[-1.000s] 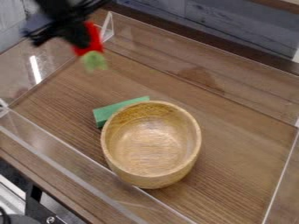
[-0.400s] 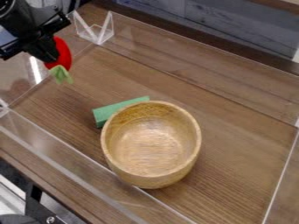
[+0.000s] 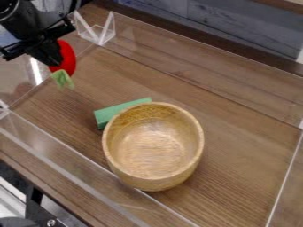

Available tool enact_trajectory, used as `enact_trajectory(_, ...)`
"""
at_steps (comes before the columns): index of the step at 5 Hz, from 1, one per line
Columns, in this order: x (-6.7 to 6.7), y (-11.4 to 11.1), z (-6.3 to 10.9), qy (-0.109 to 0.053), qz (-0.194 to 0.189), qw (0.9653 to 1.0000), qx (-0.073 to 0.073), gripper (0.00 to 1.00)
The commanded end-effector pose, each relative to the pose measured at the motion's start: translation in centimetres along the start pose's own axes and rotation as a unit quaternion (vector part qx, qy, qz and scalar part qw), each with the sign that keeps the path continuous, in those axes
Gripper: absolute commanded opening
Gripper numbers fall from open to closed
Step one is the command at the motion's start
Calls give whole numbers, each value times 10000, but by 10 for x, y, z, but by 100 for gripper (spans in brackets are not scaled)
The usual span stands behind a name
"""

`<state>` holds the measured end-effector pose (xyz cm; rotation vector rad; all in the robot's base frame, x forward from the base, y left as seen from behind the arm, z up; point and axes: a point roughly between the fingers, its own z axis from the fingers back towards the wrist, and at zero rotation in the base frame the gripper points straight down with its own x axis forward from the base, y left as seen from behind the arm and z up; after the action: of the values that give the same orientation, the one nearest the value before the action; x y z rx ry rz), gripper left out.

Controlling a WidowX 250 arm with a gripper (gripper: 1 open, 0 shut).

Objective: Move the red object to the left side of the table

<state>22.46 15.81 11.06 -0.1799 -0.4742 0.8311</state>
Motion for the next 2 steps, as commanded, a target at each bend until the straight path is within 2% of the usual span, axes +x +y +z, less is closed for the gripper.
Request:
enact_trajectory(1, 2, 2, 8, -97, -107, 9999, 76, 0)
enact_trajectory(2, -3, 8, 9, -67, -169, 9997, 162, 0)
